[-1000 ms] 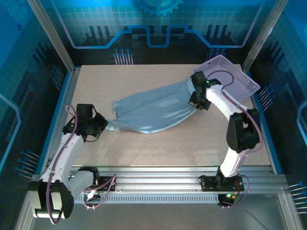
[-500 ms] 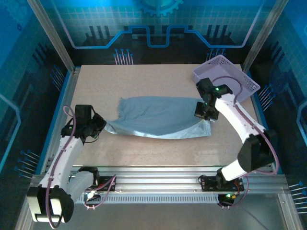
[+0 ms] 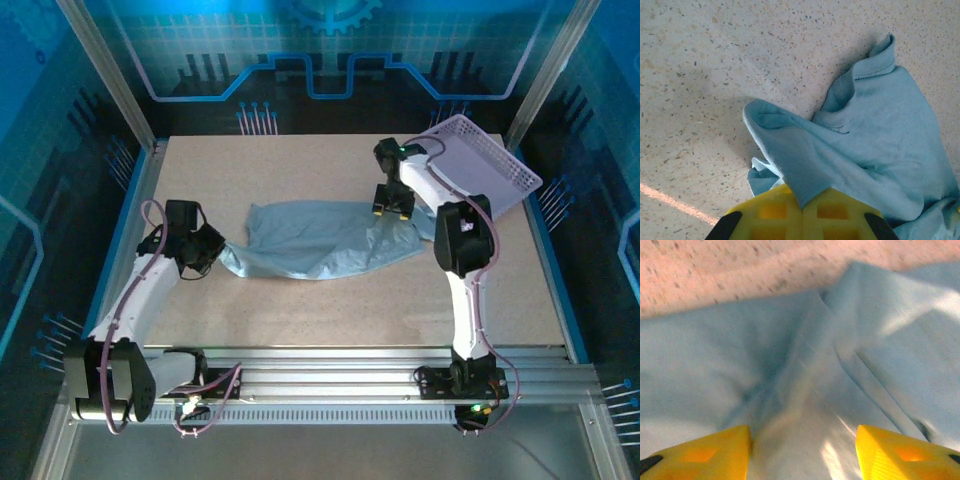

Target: Fold and stack the t-shirts

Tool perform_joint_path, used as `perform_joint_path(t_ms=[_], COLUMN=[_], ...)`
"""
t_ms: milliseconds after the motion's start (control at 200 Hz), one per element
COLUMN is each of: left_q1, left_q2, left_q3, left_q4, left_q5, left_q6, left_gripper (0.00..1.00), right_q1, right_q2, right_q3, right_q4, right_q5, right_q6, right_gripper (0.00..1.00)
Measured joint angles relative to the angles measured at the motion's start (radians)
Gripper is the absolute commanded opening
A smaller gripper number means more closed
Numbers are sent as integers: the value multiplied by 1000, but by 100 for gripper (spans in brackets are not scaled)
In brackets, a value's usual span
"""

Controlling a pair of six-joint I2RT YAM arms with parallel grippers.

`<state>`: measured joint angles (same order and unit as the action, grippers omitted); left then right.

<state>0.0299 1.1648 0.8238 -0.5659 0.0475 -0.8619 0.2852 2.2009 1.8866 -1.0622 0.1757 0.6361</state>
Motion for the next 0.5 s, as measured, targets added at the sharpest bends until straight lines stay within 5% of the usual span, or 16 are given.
perform_joint_path(t_ms=[250, 500], left_q1=[-3, -11], left_q2=[-3, -8], left_q3=[-5, -10], left_q4=[0, 3], left_q5=[1, 2], left_q6=[-1, -1], left_gripper=[0, 0], right_q1=[-134, -175], right_q2=[-502, -409], right_q3=[-557, -673], right_q4=[145, 309], right_q5=[-68, -150], right_q6=[29, 6], right_gripper=[56, 51])
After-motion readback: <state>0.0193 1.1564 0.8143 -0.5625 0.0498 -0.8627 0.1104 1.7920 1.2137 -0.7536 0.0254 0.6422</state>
